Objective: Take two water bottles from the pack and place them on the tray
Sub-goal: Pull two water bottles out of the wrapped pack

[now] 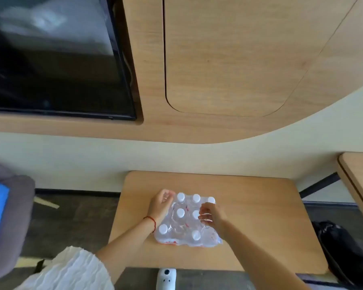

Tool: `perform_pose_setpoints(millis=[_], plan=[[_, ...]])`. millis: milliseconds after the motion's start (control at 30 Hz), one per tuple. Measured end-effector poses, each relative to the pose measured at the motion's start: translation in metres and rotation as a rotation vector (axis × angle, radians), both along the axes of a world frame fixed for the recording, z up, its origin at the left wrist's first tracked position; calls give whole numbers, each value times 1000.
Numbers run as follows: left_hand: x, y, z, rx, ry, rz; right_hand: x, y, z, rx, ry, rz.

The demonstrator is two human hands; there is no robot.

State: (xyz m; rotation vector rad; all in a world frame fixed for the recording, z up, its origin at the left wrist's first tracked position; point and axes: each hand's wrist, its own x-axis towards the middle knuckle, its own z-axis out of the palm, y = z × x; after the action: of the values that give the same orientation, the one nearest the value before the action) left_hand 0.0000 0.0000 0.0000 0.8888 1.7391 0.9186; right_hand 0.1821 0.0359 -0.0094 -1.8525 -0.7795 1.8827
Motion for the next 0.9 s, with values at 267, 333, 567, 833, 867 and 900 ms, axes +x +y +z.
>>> perform_pose_setpoints(millis=[267,333,567,833,867,900], plan=[[-16,-9,-78,-47,458,-505,-6,-6,-65,251,-488,268],[-14,-10,-94,-15,605,-641,-5,-3,-74,372,-559,428],[-11,-11,-138,-63,868,-870,-9,8,-98,425,-652,832],[-13,-14,-151,-9,865,-840,-30,23,-112,486,-950,1025],[-12,-15,-149,20,895,-824,-29,23,-114,498,-966,1021],[-12,-15,-147,53,921,-812,-27,23,-116,515,-965,1010]])
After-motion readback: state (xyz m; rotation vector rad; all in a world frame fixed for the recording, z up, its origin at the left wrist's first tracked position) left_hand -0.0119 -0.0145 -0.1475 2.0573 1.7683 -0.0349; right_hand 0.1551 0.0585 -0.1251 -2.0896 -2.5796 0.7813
